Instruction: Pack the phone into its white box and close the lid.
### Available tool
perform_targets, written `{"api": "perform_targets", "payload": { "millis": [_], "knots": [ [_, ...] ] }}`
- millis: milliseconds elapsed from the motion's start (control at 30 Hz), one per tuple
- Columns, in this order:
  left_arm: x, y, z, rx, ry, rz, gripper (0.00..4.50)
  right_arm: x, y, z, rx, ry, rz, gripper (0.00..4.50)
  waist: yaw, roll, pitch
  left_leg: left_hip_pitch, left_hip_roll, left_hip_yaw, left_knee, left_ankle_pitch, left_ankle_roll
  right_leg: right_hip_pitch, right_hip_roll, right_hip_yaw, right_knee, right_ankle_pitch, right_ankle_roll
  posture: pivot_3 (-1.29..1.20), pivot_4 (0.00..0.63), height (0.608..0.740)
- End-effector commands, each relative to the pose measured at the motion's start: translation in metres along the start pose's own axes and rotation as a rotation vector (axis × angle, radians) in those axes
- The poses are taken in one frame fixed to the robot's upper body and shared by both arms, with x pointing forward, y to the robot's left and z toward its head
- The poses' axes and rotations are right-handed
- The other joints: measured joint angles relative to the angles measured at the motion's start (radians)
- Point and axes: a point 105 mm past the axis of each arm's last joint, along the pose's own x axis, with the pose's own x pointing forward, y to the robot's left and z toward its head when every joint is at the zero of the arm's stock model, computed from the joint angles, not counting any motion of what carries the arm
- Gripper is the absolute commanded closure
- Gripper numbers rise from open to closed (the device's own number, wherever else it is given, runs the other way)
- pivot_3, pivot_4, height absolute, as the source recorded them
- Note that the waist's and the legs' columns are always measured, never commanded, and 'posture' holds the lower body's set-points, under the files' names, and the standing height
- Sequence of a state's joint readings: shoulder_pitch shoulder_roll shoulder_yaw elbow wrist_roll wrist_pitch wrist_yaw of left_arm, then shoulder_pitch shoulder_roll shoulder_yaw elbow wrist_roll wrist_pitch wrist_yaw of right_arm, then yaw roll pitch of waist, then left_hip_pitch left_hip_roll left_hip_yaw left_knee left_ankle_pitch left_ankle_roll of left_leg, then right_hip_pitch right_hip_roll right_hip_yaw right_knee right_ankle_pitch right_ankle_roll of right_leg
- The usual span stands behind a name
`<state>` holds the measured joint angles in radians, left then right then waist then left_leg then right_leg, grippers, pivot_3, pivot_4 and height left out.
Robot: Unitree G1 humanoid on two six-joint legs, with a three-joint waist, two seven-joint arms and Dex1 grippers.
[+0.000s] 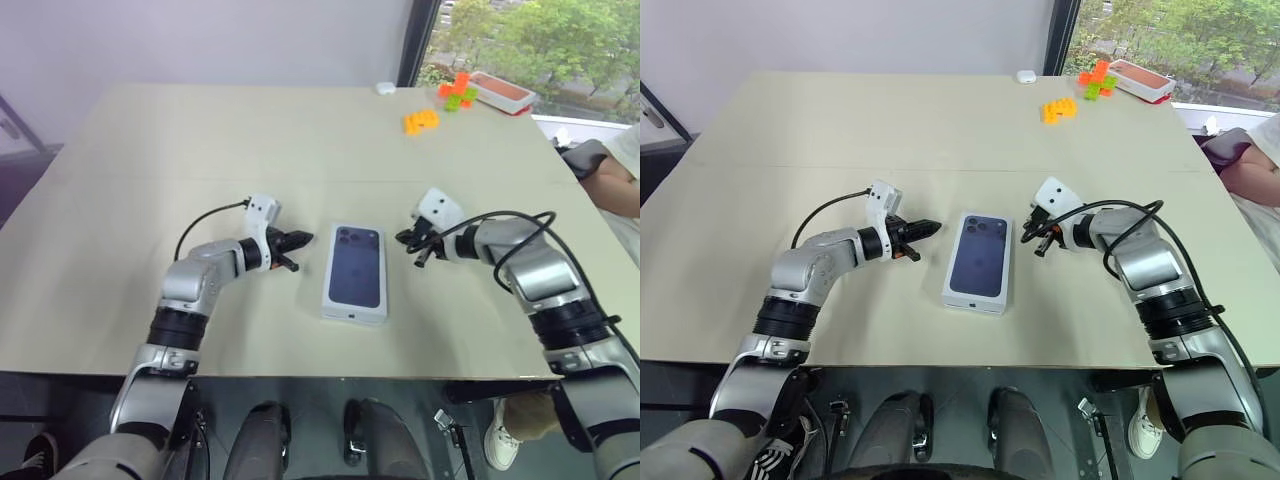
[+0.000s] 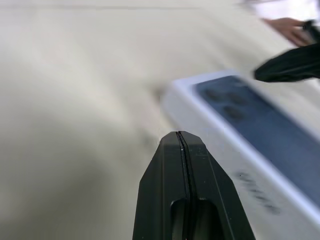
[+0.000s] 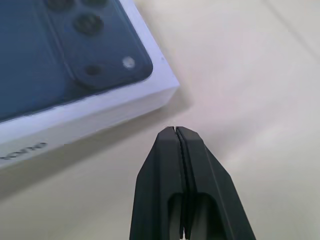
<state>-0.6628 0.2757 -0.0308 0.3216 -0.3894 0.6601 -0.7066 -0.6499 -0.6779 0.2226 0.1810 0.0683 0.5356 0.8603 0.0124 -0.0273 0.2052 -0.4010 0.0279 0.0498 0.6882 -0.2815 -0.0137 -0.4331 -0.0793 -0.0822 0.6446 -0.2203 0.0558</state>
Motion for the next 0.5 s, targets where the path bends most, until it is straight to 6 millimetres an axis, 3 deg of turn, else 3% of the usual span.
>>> {"api": "perform_targets", "payload": {
  "millis": [33,300,500],
  "knots": [
    [0.013,-0.003,0.01,0.026,-0.013,-0.006,4.5,0.005,0.0,0.006,-0.039,-0.014,-0.021,4.47,0.0,0.0,0.0,-0.002,-0.001,0.0,0.0,0.0,0.0,-0.001,0.0,0.0,0.0,0.0,0.0,0.0,0.15,0.74],
    [0.028,-0.026,0.001,0.006,0.016,-0.107,4.5,0.006,0.006,0.012,-0.026,-0.042,0.003,4.47,-0.001,0.0,0.0,-0.003,-0.001,0.0,0.0,0.0,0.0,-0.003,0.0,-0.001,0.0,0.0,0.0,0.0,0.15,0.74],
    [0.027,-0.035,0.0,0.023,0.019,-0.142,4.5,0.002,0.013,0.013,-0.028,-0.056,0.034,4.47,-0.001,0.0,0.0,-0.003,-0.001,-0.001,0.0,0.0,0.0,-0.003,0.0,-0.001,0.0,0.0,0.0,0.0,0.15,0.74]
  ]
}}
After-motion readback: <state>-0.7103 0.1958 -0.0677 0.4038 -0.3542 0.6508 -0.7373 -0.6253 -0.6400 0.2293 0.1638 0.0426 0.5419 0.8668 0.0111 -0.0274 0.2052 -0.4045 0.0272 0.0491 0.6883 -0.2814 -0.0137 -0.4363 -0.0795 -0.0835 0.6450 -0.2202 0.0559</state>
